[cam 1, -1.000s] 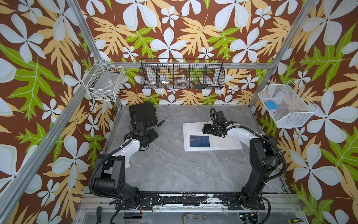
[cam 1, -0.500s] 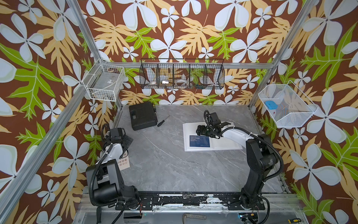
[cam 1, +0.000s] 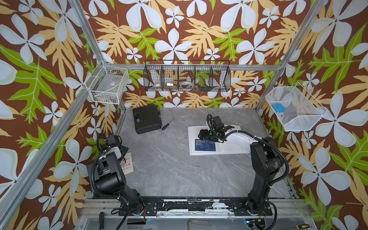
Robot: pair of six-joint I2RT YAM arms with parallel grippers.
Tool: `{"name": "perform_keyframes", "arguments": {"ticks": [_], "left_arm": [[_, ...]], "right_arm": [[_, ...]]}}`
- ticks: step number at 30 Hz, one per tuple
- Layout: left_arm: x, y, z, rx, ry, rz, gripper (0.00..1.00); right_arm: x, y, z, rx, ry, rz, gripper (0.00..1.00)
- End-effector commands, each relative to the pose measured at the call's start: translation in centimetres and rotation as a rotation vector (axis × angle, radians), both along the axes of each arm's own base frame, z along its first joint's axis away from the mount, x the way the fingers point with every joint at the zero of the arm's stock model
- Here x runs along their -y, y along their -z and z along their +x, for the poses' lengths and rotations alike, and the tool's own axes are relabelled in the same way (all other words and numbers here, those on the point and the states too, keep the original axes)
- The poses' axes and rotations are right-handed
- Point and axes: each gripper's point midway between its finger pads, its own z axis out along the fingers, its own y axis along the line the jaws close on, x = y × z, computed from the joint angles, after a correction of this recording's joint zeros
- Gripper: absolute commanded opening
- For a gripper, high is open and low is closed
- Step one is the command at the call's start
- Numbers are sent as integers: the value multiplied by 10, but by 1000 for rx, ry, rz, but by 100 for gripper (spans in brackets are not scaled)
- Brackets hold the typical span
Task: Place the photos into the photo albums
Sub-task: Move the photo to the center of the board.
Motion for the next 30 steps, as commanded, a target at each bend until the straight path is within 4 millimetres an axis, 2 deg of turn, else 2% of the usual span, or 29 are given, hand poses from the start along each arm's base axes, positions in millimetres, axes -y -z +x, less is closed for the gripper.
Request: {"name": "perform_keyframes", "arguments": {"ticks": [1, 5, 13, 20, 26, 28, 30], "left_arm": [[12, 10, 2, 31, 14, -64, 100], [40, 21, -2, 87, 24, -193, 100], [129, 44, -17, 158, 84, -405, 100], [203, 29, -1, 224, 211, -490, 100], [265, 15, 23, 272, 341, -561, 100], [277, 8, 31, 263, 389, -544, 100], [276, -3, 38, 269, 420, -505, 100]], "right_arm": [[2, -3, 0, 2, 8, -7, 87], [4, -3, -3, 1, 16, -9, 87], [6, 2, -6, -12, 22, -13, 87], [6, 6, -10, -24, 22, -6, 87], [2, 6, -11, -32, 7, 15, 87], [-2, 4, -10, -33, -3, 27, 87], [-10, -1, -10, -29, -25, 56, 87]]}}
